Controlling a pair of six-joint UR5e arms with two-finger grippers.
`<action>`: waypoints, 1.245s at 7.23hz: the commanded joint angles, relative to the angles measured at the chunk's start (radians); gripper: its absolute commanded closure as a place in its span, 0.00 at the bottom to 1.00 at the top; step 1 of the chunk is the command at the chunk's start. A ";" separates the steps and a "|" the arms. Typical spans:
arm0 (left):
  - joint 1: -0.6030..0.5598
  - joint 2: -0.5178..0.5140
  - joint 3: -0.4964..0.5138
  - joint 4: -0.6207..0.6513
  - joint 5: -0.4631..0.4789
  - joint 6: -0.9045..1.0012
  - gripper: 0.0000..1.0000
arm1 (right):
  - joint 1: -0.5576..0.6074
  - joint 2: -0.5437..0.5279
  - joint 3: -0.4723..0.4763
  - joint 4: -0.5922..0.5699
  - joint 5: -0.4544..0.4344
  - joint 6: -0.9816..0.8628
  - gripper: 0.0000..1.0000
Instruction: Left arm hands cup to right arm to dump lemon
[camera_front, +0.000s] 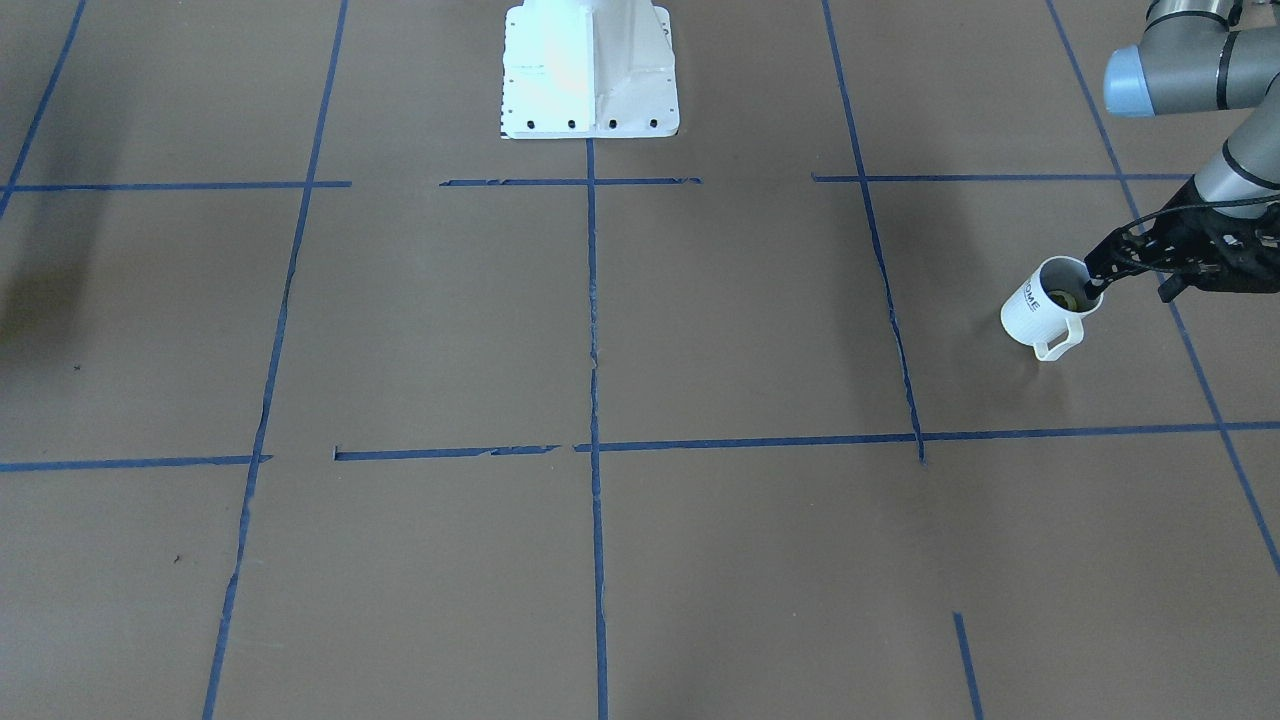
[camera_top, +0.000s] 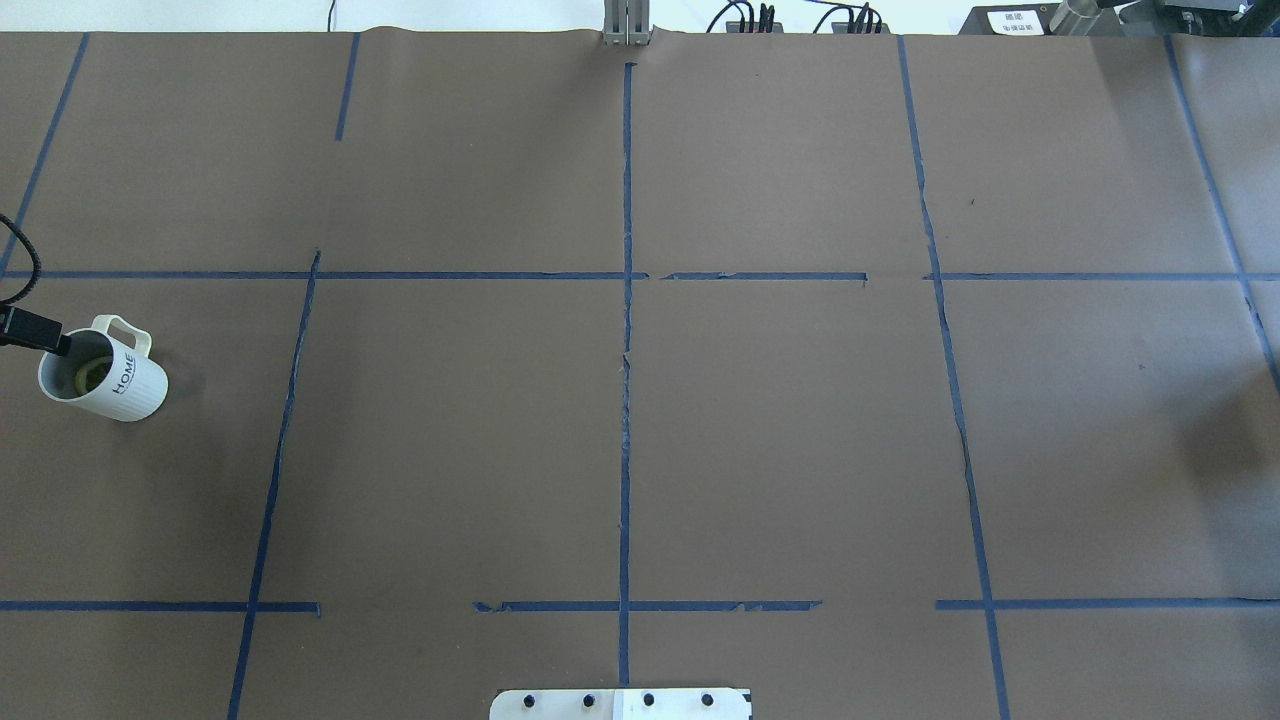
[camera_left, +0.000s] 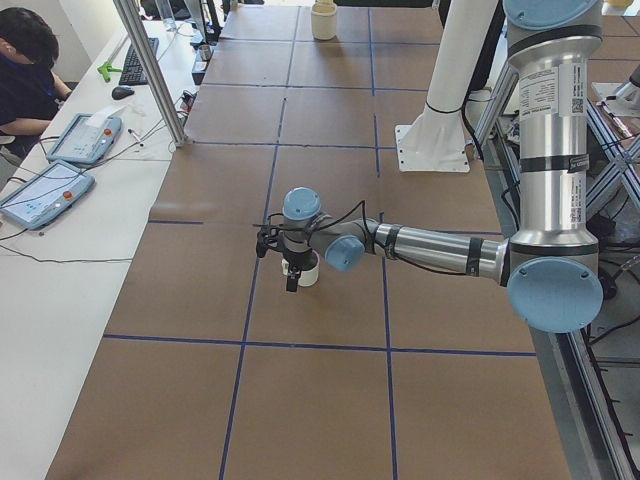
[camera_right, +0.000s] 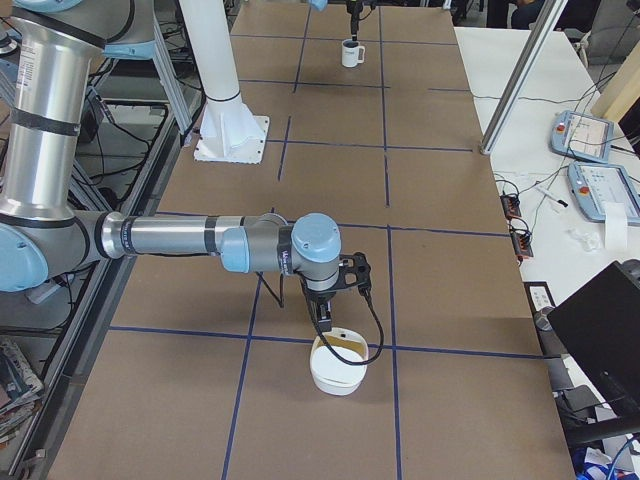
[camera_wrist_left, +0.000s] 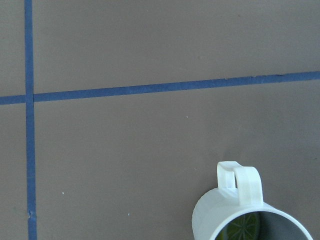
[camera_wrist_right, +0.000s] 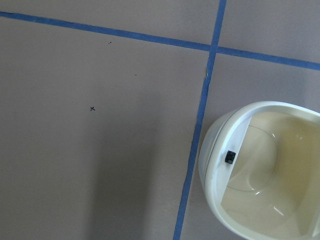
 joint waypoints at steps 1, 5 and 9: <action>0.015 0.001 0.011 -0.019 -0.010 -0.006 0.00 | 0.000 0.000 0.000 0.000 -0.002 -0.002 0.00; 0.032 -0.001 0.003 -0.016 -0.065 -0.006 0.89 | 0.000 0.000 -0.003 0.000 -0.002 -0.002 0.00; 0.023 -0.007 -0.098 0.033 -0.078 -0.003 1.00 | 0.000 0.000 -0.003 0.002 -0.003 -0.003 0.00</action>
